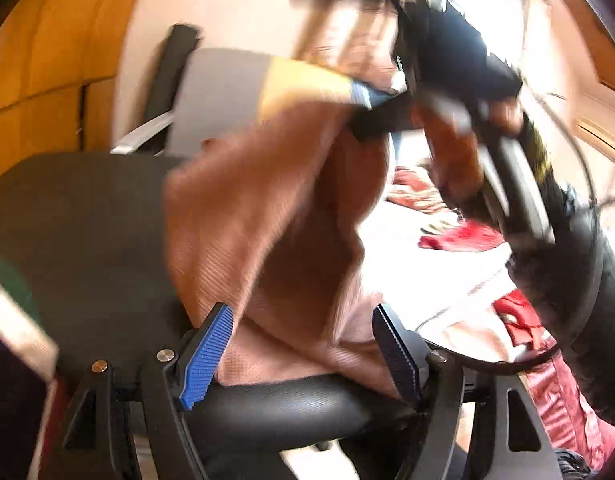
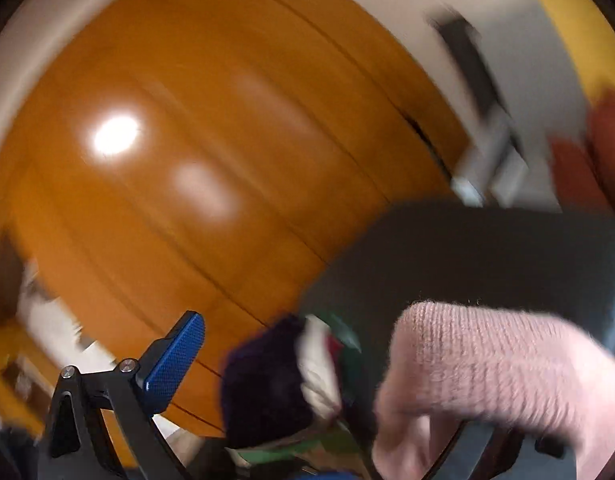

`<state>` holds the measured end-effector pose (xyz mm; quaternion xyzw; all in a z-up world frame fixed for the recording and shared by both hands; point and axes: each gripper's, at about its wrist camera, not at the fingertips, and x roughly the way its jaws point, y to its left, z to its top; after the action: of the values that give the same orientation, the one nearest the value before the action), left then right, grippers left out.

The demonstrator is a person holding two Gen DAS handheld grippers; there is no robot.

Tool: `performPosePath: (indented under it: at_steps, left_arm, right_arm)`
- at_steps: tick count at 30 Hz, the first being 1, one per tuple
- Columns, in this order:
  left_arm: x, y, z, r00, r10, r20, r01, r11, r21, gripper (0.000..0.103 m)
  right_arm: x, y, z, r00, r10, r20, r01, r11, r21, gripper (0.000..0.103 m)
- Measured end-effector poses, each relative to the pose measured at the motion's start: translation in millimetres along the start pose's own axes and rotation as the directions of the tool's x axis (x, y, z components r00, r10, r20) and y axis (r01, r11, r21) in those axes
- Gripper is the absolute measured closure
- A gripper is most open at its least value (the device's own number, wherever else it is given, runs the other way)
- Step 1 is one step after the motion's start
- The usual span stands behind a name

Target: Fold clothes

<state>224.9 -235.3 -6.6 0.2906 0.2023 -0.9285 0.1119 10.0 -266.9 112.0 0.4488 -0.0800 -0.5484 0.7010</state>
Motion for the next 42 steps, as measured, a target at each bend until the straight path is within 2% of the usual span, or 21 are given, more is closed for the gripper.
performPosePath:
  at_steps: [2, 5, 9, 12, 16, 18, 20, 22, 24, 26, 31, 33, 34, 36, 39, 42]
  left_arm:
    - [6.1, 15.2, -1.4, 0.998, 0.050, -0.031, -0.051, 0.998, -0.035, 0.030]
    - [21.7, 27.3, -7.8, 0.992, 0.102, -0.075, -0.107, 0.992, -0.069, 0.030]
    - [47.3, 33.3, -16.8, 0.981, 0.139, -0.134, -0.148, 0.987, -0.061, 0.030]
    - [66.8, 22.7, -24.3, 0.969, 0.184, -0.164, -0.187, 0.982, -0.001, 0.030]
    - [91.3, 23.4, -26.0, 0.946, 0.266, -0.183, -0.265, 0.964, 0.035, 0.030]
    - [102.5, 30.3, -28.0, 0.935, 0.293, -0.200, -0.296, 0.955, 0.012, 0.030]
    - [111.7, 38.0, -30.4, 0.923, 0.313, -0.224, -0.324, 0.946, -0.016, 0.038]
    - [115.8, 43.5, -33.6, 0.923, 0.306, -0.232, -0.326, 0.944, -0.050, 0.040]
    - [116.9, 43.0, -32.6, 0.925, 0.313, -0.215, -0.330, 0.943, -0.049, 0.054]
    - [119.4, 42.7, -30.0, 0.935, 0.284, -0.213, -0.302, 0.951, -0.058, 0.085]
    - [111.8, 40.5, -12.1, 0.955, 0.251, -0.157, -0.266, 0.960, -0.082, 0.093]
    - [104.2, 42.1, 7.1, 0.963, 0.248, -0.109, -0.258, 0.962, -0.091, 0.094]
    - [98.0, 40.5, 17.6, 0.964, 0.255, -0.078, -0.261, 0.961, -0.090, 0.098]
    - [86.6, 39.6, 37.8, 0.963, 0.267, -0.026, -0.268, 0.959, -0.088, 0.098]
    - [72.5, 43.8, 65.2, 0.952, 0.306, 0.030, -0.303, 0.950, -0.077, 0.098]
    - [59.1, 53.3, 93.9, 0.923, 0.378, 0.074, -0.374, 0.926, -0.056, 0.101]
  right_arm:
    - [15.6, -37.9, -14.8, 0.995, -0.077, -0.063, 0.082, 0.992, 0.092, 0.000]
    - [26.2, -80.2, -26.4, 0.993, -0.088, -0.079, 0.102, 0.978, 0.185, 0.000]
    - [5.0, -93.8, -64.4, 0.998, -0.065, -0.024, 0.069, 0.975, 0.210, 0.000]
    - [-26.9, -95.3, -95.7, 0.998, -0.052, 0.031, 0.044, 0.974, 0.222, 0.000]
    - [-55.7, -97.8, -138.3, 0.992, -0.093, 0.089, 0.067, 0.965, 0.254, 0.000]
    - [-73.7, -105.6, -163.4, 0.985, -0.127, 0.118, 0.087, 0.951, 0.296, 0.000]
    - [-87.7, -112.3, -184.2, 0.978, -0.163, 0.130, 0.110, 0.933, 0.342, 0.000]
    - [-98.8, -120.4, -204.2, 0.972, -0.188, 0.138, 0.121, 0.913, 0.388, 0.000]
    - [-103.5, -128.5, -218.6, 0.968, -0.202, 0.146, 0.122, 0.895, 0.429, 0.000]
    - [-101.6, -135.3, -229.1, 0.966, -0.210, 0.152, 0.118, 0.878, 0.464, 0.000]
    - [-86.0, -134.9, -223.7, 0.968, -0.160, 0.194, 0.062, 0.900, 0.432, 0.000]
    - [-77.6, -134.5, -214.3, 0.973, -0.152, 0.175, 0.069, 0.910, 0.408, 0.000]
    - [-72.1, -133.9, -208.4, 0.974, -0.152, 0.167, 0.075, 0.916, 0.393, 0.000]
    - [-64.6, -135.1, -200.3, 0.974, -0.156, 0.165, 0.086, 0.926, 0.368, 0.000]
    - [-52.9, -138.6, -186.4, 0.970, -0.156, 0.186, 0.086, 0.938, 0.336, 0.000]
    - [-45.5, -143.7, -174.9, 0.977, -0.119, 0.178, 0.057, 0.946, 0.319, 0.000]
